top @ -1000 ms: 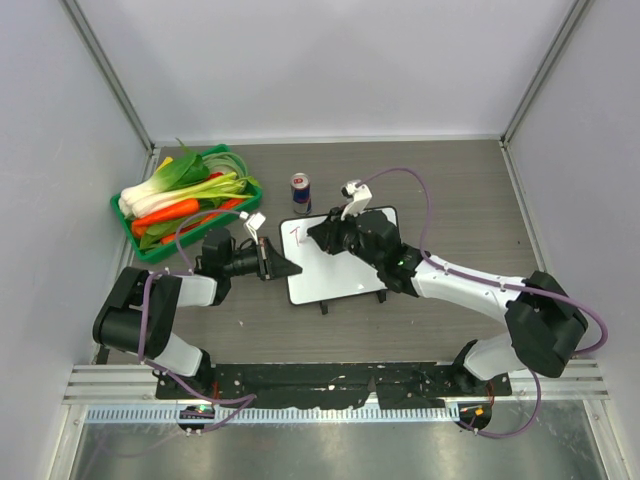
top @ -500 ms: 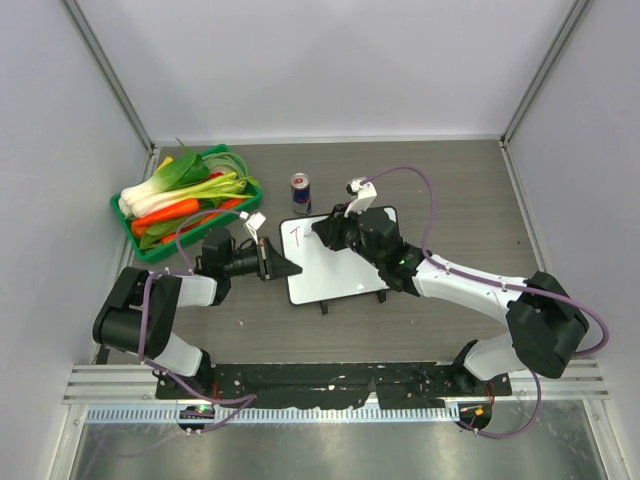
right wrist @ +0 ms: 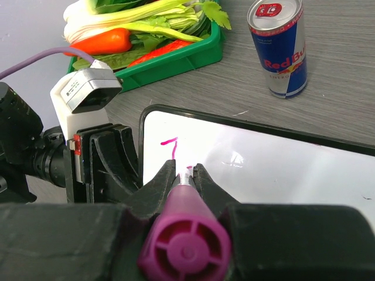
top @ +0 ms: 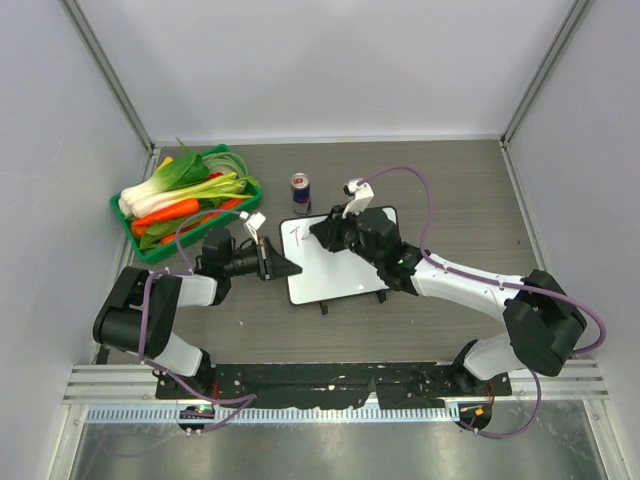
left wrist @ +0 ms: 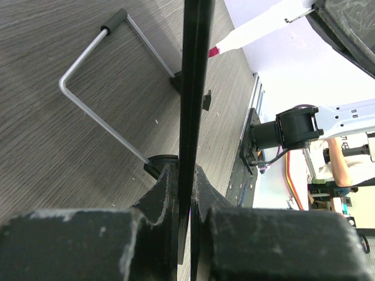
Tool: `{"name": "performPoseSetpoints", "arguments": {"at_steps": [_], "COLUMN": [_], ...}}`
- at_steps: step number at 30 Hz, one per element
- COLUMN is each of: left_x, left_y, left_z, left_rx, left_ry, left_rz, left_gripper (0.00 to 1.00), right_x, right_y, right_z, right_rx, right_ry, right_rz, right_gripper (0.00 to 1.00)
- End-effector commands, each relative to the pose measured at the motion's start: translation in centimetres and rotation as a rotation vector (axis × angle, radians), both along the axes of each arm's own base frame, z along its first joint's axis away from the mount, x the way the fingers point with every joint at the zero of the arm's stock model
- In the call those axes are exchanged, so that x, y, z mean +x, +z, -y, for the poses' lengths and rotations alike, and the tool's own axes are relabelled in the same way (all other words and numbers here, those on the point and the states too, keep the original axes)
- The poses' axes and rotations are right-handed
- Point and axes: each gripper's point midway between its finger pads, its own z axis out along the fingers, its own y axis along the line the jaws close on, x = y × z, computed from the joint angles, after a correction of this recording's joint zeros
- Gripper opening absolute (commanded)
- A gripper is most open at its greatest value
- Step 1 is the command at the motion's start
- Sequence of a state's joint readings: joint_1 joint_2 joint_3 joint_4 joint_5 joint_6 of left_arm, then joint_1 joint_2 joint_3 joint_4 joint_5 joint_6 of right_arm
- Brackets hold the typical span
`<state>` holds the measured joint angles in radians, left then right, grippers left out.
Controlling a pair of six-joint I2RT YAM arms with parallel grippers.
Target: Write a sentence on the whiteboard
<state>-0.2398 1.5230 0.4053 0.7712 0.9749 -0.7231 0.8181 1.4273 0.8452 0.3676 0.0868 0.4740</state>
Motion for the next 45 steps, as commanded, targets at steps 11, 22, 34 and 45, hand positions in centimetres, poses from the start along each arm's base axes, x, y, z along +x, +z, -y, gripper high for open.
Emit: {"name": "performPoseSetpoints", "arguments": {"at_steps": [11, 22, 34, 45], "left_x": [0.8, 0.9, 0.9, 0.9], "left_y": [-1.6, -1.5, -1.5, -1.5], "left_z": [-0.5, -0.4, -0.5, -0.4], "left_rx": [0.049, 0.048, 0.048, 0.047], "left_ry": [0.051, 0.049, 0.051, 0.050], "left_rz": [-0.025, -0.026, -0.026, -0.026], "left_gripper": [0.00, 0.00, 0.00, 0.00], "right_x": [0.1, 0.4, 1.4, 2.0], "right_y": [0.7, 1.2, 1.5, 2.8], "right_z": [0.6, 1.1, 1.6, 0.6], "right_rx": [-0.003, -0.032, -0.033, -0.016], "right_ry": [-0.020, -0.038, -0.098, -0.076], "right_rz": [0.024, 0.036, 0.043, 0.059], "right_gripper": [0.01, 0.00, 0.01, 0.01]}}
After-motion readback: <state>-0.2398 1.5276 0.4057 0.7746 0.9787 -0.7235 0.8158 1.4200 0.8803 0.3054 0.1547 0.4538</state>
